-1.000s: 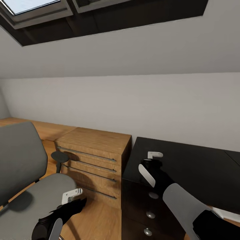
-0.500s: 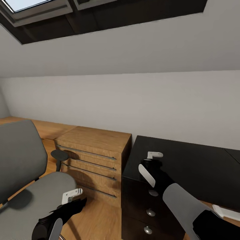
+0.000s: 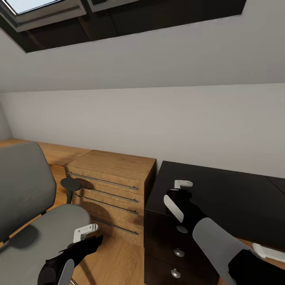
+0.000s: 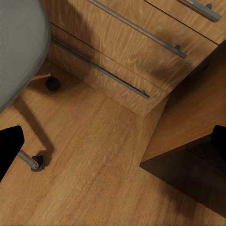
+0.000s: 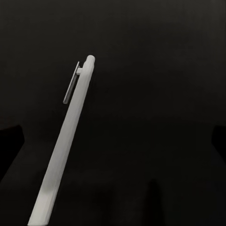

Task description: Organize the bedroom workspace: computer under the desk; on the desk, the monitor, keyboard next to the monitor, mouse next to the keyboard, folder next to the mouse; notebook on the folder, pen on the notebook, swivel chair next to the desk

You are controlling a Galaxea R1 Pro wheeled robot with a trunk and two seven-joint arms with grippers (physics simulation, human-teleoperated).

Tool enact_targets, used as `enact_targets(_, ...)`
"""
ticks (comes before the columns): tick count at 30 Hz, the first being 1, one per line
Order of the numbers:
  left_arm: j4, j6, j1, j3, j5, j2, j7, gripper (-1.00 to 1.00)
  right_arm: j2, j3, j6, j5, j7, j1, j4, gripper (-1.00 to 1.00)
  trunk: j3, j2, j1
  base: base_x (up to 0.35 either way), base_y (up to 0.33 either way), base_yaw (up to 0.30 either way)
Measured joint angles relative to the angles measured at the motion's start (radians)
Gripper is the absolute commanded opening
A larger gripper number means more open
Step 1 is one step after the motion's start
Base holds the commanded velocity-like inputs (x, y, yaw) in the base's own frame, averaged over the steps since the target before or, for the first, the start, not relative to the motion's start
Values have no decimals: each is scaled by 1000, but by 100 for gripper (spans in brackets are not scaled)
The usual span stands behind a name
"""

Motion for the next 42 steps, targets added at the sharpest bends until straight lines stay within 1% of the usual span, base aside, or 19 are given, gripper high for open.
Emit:
enact_targets(10,0,0,0,0,0,0,0,100,1,-1,-36,-1,0,0,0,100,0,0,0,0,0,142)
enact_targets(32,-4,-1,0,0,0,0,0,100,-3,-5,-41,-5,-1,0,3,100,0,0,0,0,0,10)
enact_targets(42,-5,-1,0,0,0,0,0,100,-3,-5,-40,-6,0,0,4,100,-31,-70,38,0,0,0)
